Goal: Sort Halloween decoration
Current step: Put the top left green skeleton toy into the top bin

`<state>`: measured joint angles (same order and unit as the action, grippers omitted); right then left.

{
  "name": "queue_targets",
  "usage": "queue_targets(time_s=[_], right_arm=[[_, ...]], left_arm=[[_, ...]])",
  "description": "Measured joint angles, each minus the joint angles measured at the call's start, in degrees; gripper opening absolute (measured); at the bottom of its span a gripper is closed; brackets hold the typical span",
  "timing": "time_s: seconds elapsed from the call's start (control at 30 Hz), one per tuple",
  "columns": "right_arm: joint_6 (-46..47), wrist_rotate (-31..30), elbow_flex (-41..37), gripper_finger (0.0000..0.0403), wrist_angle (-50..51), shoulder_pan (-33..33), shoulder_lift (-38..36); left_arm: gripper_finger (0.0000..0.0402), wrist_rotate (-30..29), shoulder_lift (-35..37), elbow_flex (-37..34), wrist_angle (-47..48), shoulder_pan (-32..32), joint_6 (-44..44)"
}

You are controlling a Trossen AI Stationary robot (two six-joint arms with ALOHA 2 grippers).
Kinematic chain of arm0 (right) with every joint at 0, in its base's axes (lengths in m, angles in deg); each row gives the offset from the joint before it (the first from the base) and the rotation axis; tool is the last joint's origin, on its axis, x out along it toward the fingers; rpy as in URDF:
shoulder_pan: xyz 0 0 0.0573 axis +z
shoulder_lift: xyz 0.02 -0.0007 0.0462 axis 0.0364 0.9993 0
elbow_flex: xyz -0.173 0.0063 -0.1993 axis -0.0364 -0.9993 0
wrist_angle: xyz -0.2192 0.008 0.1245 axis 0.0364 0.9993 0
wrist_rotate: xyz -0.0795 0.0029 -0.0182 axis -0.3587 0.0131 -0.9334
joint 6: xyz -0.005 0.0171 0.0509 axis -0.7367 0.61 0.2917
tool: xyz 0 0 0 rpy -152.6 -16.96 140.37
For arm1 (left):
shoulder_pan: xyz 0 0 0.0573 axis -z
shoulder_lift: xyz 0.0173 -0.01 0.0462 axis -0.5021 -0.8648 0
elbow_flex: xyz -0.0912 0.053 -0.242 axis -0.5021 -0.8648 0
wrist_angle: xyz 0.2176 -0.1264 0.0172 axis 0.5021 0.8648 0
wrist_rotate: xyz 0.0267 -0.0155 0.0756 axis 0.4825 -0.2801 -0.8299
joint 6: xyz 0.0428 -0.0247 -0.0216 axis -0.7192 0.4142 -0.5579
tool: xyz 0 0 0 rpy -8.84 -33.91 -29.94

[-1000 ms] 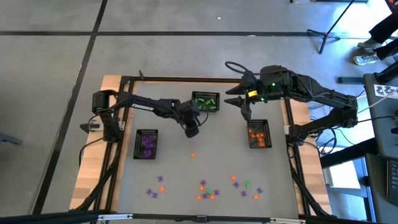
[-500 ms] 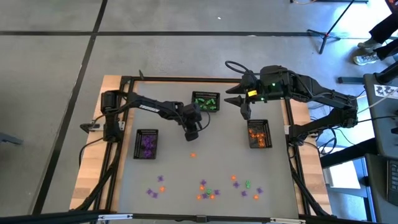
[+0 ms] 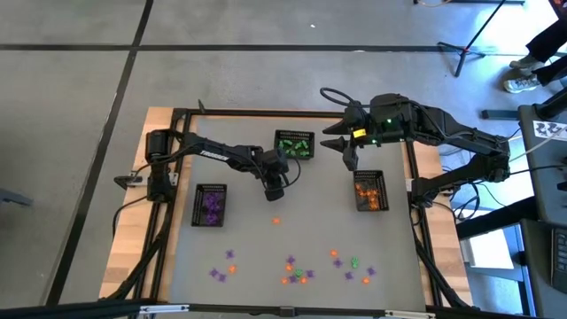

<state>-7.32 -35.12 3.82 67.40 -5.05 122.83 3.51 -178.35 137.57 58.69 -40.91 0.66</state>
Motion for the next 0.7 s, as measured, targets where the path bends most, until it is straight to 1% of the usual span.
queue_targets(time_s=[0.03,0.23,0.47,0.6,0.7], right_arm=[[0.0,0.0,0.0,0.0167,0.0,0.0,0.0],[0.0,0.0,0.0,0.0167,0.0,0.0,0.0],[0.0,0.5,0.0,0.0167,0.1,0.0,0.0],[-0.3,0.5,0.0,0.0167,0.2,0.0,0.0],[-0.6,0.5,0.0,0.0167,0.3,0.0,0.0]], left_arm=[[0.0013,0.1,0.0,0.0,0.4,0.1,0.8],[0.0006,1.6,0.0,0.0,1.8,0.2,1.0],[0.0002,2.9,0.3,0.2,5.6,0.3,1.1],[0.0001,3.0,3.4,-0.3,7.4,0.5,2.7],[0.0000,-0.3,7.8,-1.0,10.2,0.7,3.9]])
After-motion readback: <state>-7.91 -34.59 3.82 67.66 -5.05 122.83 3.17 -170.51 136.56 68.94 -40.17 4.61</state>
